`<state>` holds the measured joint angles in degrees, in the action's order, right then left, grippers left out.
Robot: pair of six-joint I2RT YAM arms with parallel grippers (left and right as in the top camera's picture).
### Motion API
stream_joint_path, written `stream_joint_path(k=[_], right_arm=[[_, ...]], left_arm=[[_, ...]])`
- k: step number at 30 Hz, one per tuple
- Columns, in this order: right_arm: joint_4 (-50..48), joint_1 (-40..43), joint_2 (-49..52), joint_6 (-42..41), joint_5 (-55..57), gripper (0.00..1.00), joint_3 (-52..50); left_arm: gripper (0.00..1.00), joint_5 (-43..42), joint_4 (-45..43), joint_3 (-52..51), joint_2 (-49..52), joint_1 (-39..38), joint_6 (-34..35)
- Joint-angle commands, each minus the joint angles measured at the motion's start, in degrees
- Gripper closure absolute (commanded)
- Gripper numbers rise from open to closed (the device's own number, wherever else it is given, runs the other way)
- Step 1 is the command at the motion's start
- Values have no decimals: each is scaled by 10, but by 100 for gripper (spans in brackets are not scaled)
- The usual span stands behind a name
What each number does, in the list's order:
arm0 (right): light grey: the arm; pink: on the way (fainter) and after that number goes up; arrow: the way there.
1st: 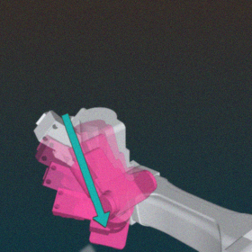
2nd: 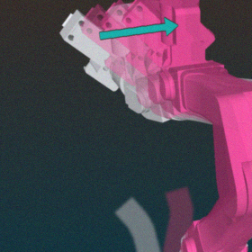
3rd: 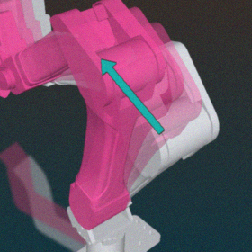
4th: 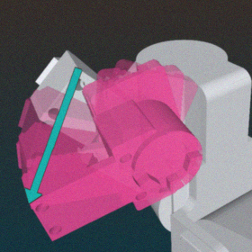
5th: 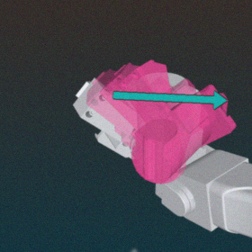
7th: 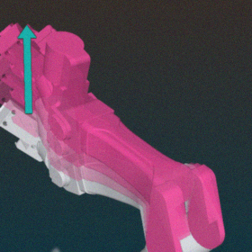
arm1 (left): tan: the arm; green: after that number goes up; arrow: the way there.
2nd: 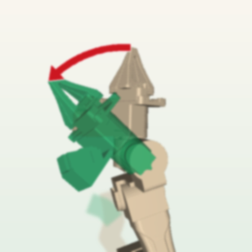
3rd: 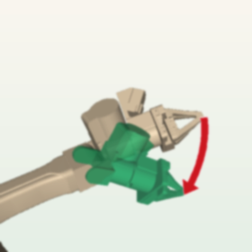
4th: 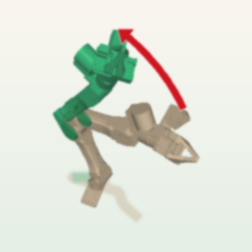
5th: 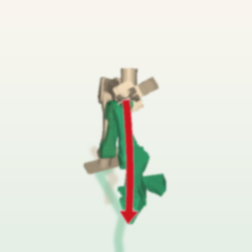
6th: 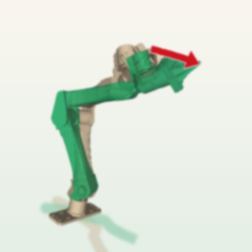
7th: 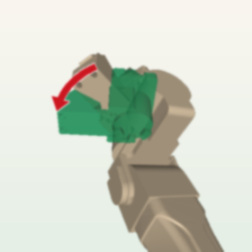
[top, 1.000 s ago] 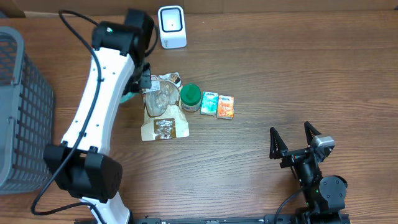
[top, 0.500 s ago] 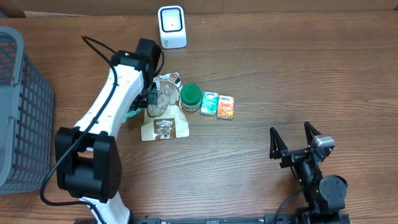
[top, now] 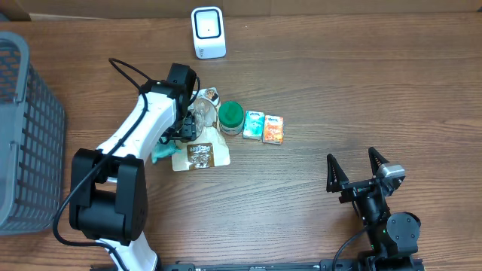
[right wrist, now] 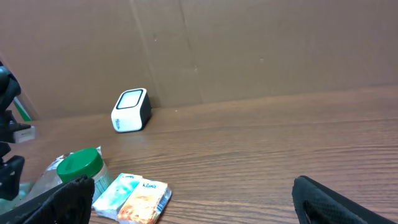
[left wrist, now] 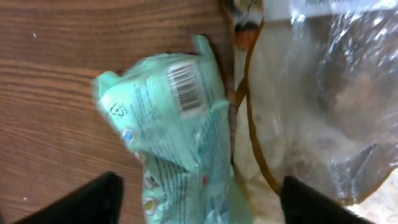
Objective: Scan the item barcode
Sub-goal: 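Carry the wipes pack left of the mushroom bag and release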
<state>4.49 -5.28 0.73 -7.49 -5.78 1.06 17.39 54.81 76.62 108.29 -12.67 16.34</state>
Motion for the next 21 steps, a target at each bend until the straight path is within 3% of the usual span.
stream_joint_path(k=[1,15,21], right_arm=[[-2,1,-6,-2,-3,0,-6],[-2,1,-6,-2,-3,0,-6],[-2,1,-6,-2,-3,0,-6]], left_arm=[[7,6,0,6,-2,4,5],[8,-18,94,163,-96,4,17],[0,-32,114,190,-156,4,12]])
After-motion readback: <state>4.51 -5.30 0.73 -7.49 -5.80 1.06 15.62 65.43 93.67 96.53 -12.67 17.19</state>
